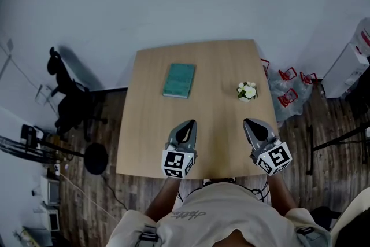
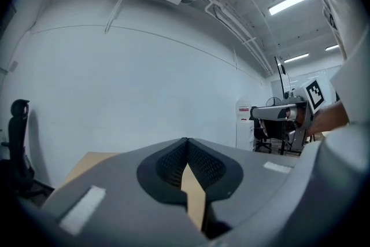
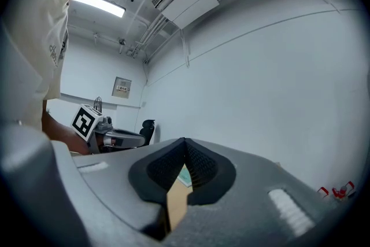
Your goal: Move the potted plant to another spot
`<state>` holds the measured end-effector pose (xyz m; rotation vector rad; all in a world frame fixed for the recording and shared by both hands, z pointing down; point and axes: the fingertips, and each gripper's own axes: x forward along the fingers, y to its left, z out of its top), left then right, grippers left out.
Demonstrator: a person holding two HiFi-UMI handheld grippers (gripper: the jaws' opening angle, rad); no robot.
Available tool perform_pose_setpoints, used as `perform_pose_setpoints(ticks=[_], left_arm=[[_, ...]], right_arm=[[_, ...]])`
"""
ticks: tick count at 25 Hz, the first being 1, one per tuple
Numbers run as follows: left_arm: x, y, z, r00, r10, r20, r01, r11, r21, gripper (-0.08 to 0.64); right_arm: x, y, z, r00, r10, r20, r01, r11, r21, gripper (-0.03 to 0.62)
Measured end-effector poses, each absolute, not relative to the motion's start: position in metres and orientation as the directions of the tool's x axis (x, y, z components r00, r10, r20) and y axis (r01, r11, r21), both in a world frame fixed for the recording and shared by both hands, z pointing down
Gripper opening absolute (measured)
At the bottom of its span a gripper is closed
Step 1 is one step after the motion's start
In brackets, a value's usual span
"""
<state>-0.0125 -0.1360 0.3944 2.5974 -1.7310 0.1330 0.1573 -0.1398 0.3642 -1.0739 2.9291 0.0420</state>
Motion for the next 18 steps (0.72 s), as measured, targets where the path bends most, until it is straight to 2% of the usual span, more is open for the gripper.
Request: perform_pose_setpoints(ticks=[18], left_arm=[[0.007, -0.143, 0.39, 0.403, -0.913, 0.069, -0.915, -0.404, -0.003, 0.017]], right_arm=[[0.183, -0.141, 0.379, -0.743, -0.669, -0.019, -0.668, 0.744, -0.015, 0.002]])
